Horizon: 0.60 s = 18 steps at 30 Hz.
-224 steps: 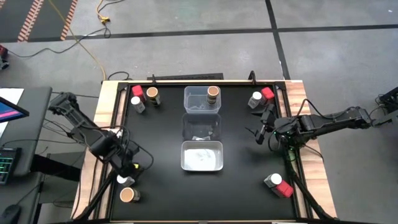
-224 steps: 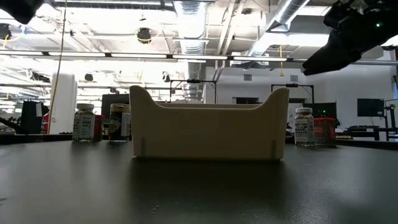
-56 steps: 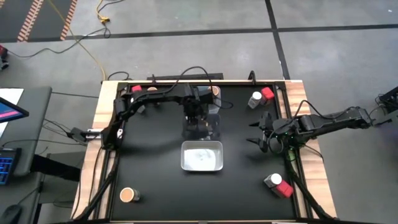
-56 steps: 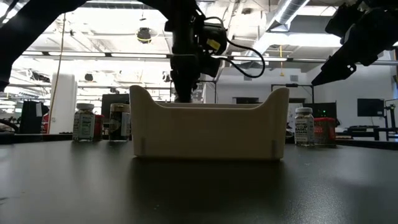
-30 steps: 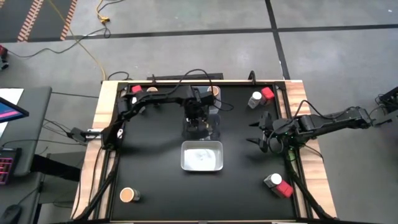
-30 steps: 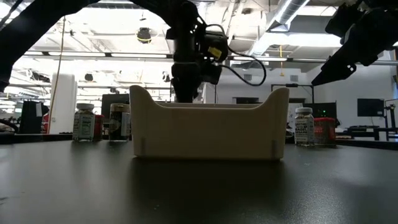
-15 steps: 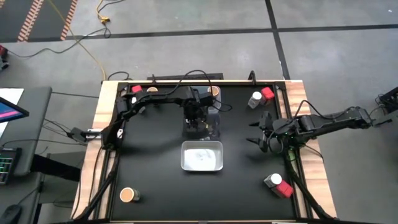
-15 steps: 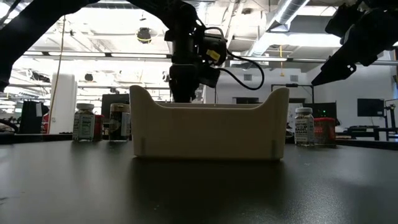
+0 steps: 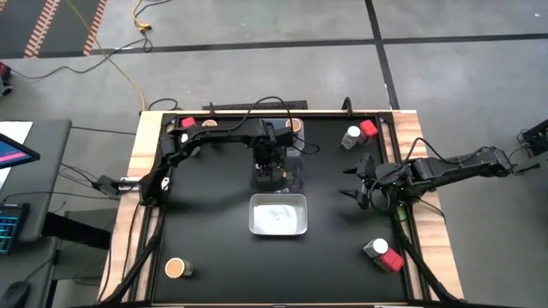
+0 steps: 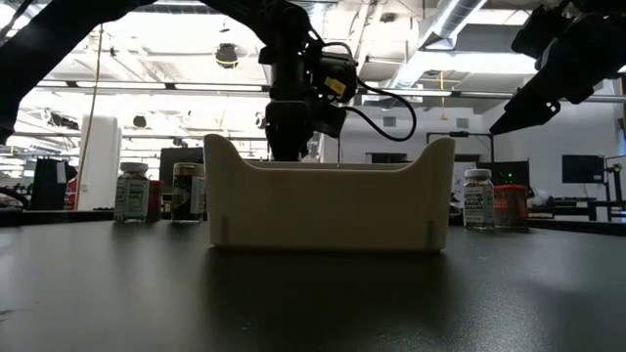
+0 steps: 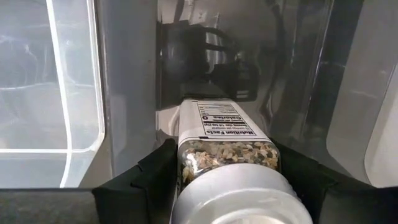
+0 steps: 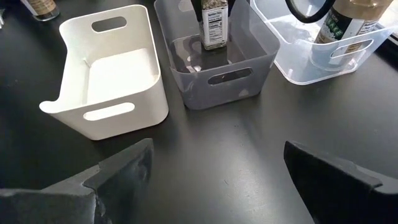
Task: Sort spices by type
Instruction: Put the bottom left white seasoning bottle into the black transparent bin
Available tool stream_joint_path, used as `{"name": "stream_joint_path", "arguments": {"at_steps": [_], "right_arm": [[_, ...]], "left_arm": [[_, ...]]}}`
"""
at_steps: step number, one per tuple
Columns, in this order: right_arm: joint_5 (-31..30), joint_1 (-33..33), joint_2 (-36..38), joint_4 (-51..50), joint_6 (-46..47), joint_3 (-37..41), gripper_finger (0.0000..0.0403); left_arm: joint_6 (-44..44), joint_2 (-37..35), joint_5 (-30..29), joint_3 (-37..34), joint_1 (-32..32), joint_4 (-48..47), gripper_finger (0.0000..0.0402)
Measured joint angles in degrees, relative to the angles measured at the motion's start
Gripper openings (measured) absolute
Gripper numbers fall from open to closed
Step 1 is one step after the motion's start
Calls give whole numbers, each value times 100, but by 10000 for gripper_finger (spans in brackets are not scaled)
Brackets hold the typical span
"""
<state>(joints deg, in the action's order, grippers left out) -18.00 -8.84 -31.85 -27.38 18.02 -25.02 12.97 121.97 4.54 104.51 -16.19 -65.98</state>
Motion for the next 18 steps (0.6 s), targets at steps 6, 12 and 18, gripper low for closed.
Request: {"name": "stream_joint_path", "arguments": {"at_steps": [6,12,18], "right_arm": [[-11,0,0,0,0,0,388],[-11,0,0,1,1,0,388],[-11,-2,2,2,2,0,388]], "left_arm": [[-118,2,2,0,0,-2,212],[-145,2,-19,0,-9,0,212],[26,7,-115,0,-21,-4,212]]}}
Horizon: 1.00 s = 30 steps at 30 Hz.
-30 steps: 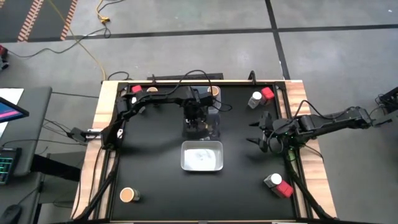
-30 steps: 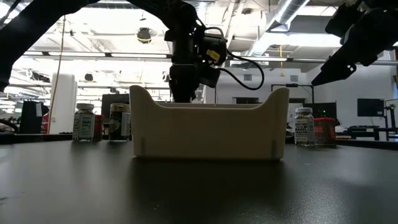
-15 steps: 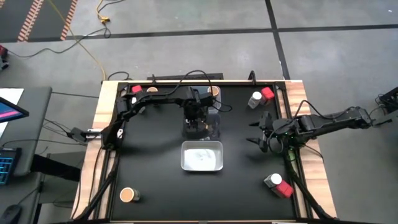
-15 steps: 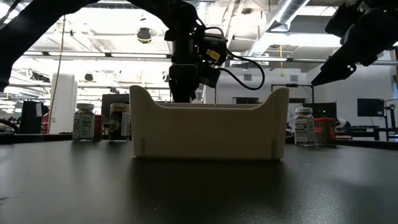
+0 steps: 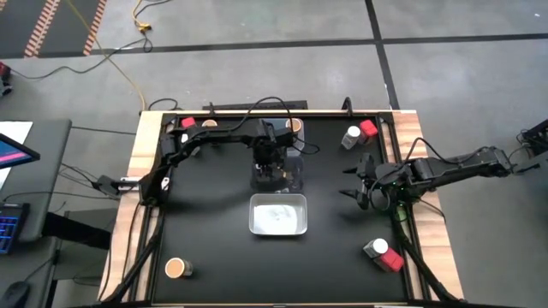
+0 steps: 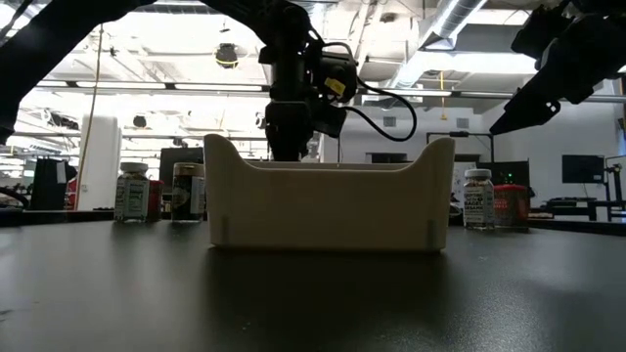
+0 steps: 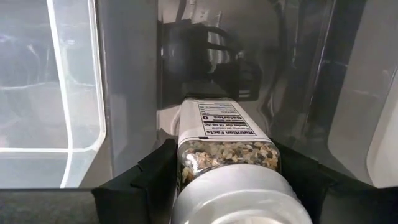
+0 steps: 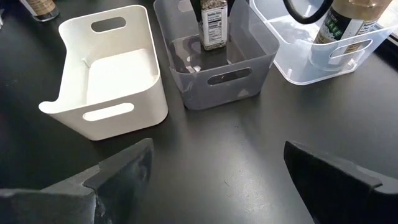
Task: Sort spices by type
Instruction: Put the bottom left white seasoning bottle into the black transparent bin
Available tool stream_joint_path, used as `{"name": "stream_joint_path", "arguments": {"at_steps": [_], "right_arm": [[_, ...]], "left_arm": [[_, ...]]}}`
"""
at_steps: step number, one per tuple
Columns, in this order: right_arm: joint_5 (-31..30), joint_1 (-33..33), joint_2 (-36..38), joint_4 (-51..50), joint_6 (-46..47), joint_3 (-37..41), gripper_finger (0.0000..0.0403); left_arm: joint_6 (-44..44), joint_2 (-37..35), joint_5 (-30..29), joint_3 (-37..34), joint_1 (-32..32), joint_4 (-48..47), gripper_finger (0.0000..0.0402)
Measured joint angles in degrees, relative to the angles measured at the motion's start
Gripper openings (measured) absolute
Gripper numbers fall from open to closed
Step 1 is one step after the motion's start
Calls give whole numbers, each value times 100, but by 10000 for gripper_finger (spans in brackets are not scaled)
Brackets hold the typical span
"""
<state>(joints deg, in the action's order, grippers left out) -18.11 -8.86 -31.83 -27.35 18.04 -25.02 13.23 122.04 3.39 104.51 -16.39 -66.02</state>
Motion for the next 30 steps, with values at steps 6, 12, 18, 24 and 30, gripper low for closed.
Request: {"name": "stream_joint_path", "arguments": {"at_steps": [6,12,18,24,30], "right_arm": [[0,2,0,0,1,0,388],[0,2,-2,0,2,0,388],[2,0,0,0,148,0,388],[2,2,-2,0,203,0,388],[2,2,0,0,201,0,388]], "left_arm": [[-34,2,-20,0,-1,47,212],[-52,39,-56,-13,-3,98,223],[-11,26,-53,-11,-6,105,243],[15,21,-49,-11,-5,94,243],[-72,-17,-47,-9,-5,65,243]]}}
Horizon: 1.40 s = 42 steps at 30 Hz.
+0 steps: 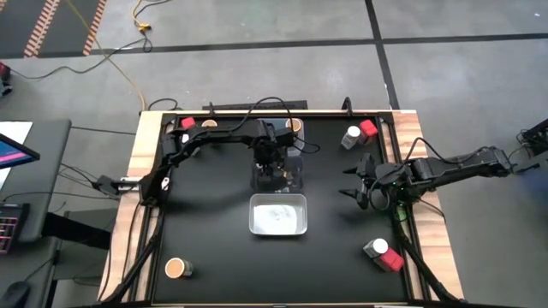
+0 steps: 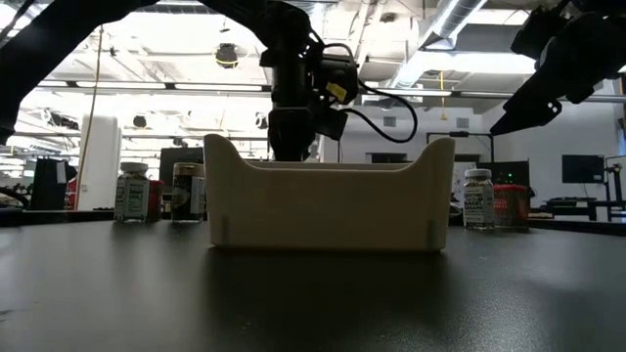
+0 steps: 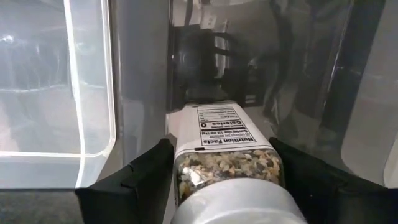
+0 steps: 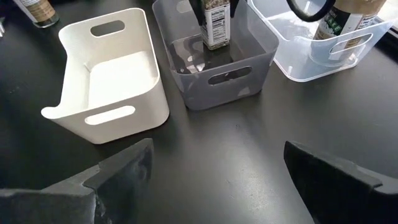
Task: Sort spices by type
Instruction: Put the bottom left white seasoning bottle into the black transparent bin
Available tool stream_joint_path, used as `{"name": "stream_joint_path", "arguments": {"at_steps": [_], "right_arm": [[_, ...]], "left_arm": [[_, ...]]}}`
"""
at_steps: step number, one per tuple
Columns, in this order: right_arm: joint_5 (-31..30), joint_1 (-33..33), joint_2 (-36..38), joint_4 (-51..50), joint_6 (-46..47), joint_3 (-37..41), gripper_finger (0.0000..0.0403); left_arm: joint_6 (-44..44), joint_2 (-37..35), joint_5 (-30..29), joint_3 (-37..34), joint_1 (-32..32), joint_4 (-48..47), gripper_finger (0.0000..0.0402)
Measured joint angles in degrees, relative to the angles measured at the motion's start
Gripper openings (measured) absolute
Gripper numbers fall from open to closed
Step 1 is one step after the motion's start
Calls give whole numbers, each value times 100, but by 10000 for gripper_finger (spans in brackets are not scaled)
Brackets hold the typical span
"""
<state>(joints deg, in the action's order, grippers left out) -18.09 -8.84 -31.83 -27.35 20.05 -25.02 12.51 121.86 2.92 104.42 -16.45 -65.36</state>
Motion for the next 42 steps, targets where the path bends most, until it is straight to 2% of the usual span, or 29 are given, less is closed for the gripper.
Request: {"name": "stream_joint_path", "arguments": {"at_steps": [13,20,29,35,42], "right_arm": [[2,-2,0,0,-2,0,388],[4,-2,-2,0,-7,0,388],[4,-2,0,0,-7,0,388],[4,0,-2,-2,-7,0,388],[6,-2,-2,-2,-7,-2,388]], "left_arm": [[-138,0,-2,4,0,-327,243],[-210,0,-361,4,2,-330,242],[-339,0,-396,6,2,-334,242],[-498,-193,-402,9,2,-372,242],[-789,-736,-323,9,2,-305,242]]}}
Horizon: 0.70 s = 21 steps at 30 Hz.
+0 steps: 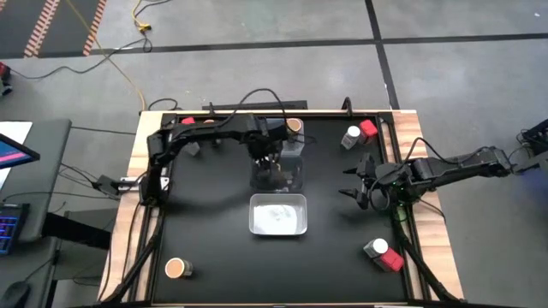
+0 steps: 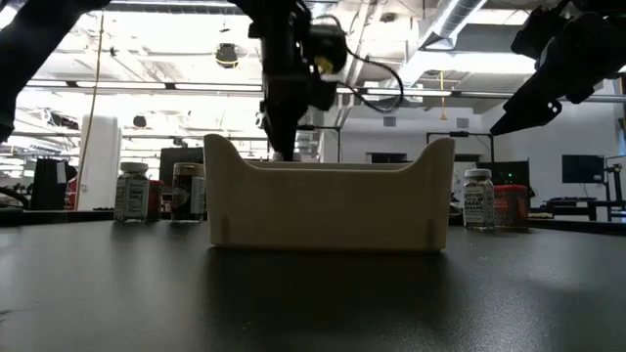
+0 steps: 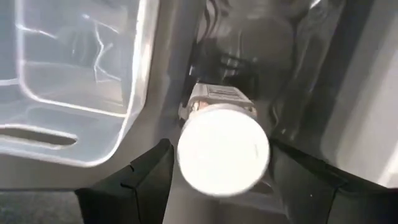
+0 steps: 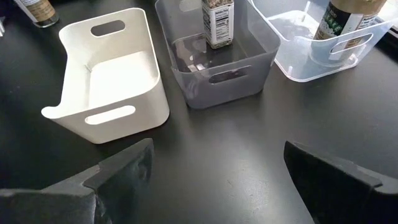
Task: Sort spices by type
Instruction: Put the bottom left white seasoning bottle into the black transparent bin, then put the bottom right red seasoning can into the white bin
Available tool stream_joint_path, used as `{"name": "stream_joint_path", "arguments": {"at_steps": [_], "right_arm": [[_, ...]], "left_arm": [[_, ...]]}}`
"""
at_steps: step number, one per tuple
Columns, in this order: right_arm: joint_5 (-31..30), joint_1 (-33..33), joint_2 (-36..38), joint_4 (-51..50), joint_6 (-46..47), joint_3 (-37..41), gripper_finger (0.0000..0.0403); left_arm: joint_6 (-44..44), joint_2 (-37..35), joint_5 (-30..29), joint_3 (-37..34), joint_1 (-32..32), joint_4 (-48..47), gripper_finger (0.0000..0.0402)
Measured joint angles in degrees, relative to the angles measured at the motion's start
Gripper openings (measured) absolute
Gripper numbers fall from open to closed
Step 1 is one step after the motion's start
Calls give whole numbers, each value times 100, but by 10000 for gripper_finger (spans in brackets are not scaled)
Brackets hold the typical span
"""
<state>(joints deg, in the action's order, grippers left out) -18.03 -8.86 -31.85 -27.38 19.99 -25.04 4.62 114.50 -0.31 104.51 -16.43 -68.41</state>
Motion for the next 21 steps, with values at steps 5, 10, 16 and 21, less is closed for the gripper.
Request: {"name": "stream_joint_path", "arguments": {"at_steps": [5,10,16,21], "right_arm": [[1,2,2,0,0,0,388],[1,0,0,2,2,0,388],[1,2,0,3,1,0,388],[0,2,2,3,-12,0,388]], "left_arm": [[-257,-536,-1,0,27,6,242],[-625,-1034,-1,0,90,65,242],[-747,-1453,-3,0,304,210,243],[-751,-1519,-3,0,482,-49,243]]}}
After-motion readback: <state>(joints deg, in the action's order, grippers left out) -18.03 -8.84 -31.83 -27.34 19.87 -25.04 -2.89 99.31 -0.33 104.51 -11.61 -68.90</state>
